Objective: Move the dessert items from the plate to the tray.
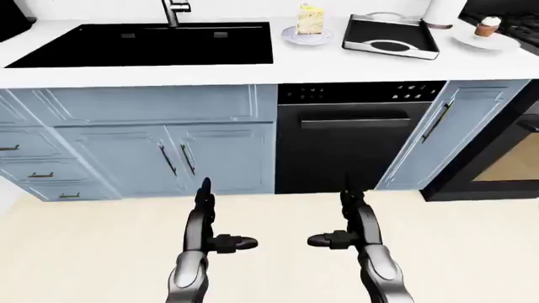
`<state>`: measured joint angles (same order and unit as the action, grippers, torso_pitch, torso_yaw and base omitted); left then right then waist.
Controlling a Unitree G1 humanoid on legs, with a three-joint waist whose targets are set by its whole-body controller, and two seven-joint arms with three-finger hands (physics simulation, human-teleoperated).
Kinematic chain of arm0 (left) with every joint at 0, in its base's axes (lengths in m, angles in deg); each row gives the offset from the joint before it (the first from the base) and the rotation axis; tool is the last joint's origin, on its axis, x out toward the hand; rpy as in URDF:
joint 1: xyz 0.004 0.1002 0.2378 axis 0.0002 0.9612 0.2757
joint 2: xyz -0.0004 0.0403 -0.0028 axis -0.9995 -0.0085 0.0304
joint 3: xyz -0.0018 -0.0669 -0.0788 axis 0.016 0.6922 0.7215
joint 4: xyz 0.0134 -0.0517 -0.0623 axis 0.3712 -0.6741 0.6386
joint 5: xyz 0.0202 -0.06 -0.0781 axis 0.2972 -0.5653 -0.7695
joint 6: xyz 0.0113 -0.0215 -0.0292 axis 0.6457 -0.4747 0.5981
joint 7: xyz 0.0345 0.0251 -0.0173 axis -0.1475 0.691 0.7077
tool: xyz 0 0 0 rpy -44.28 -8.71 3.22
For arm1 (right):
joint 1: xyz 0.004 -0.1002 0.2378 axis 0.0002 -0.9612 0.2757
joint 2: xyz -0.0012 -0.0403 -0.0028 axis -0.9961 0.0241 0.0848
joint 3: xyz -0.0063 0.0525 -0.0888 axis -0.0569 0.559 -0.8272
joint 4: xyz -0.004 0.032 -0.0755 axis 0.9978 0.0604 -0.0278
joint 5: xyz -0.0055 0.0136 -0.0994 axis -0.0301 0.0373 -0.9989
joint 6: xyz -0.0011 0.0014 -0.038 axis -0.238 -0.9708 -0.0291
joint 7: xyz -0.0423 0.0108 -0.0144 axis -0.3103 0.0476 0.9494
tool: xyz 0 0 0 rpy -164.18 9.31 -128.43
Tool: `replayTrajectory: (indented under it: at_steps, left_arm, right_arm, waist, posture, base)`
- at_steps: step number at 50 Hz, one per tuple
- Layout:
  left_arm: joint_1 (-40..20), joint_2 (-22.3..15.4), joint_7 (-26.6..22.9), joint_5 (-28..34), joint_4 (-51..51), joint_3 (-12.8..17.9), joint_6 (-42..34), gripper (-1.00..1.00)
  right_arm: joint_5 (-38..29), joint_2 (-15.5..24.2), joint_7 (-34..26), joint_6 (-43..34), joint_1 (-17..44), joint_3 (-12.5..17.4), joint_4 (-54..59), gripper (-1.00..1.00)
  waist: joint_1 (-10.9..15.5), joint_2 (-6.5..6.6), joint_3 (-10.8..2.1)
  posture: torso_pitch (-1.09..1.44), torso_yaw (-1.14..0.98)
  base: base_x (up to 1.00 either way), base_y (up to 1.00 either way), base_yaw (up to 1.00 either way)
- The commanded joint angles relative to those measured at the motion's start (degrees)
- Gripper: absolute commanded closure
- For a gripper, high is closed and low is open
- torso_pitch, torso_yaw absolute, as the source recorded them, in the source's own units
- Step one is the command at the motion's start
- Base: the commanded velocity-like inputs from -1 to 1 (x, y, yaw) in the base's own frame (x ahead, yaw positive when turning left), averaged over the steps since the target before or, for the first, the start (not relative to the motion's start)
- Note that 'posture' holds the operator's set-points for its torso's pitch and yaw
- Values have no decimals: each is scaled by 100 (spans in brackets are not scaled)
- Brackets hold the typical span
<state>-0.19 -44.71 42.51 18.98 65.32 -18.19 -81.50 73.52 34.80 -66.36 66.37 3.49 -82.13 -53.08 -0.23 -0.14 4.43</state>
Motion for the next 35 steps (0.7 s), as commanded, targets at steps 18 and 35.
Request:
replayTrajectory:
  at_steps: [18,35]
  left_arm:
    - [-5591,-1711,-67,-158,-353,679,-2857,-100]
    - [-7105,-2290,-129,-56,-1465,722,-2713,-100]
  right_arm:
    - [306,1725,-326,-2236,5058,778,109,-100]
    - [286,2439,-617,-2522,6813,803,1020,-100]
  waist:
    - [58,-12,-660]
    - [354,-300,-387]
  posture:
    - [0,0]
    - [0,0]
  base:
    - [1,-3,0]
    - [51,-93,0]
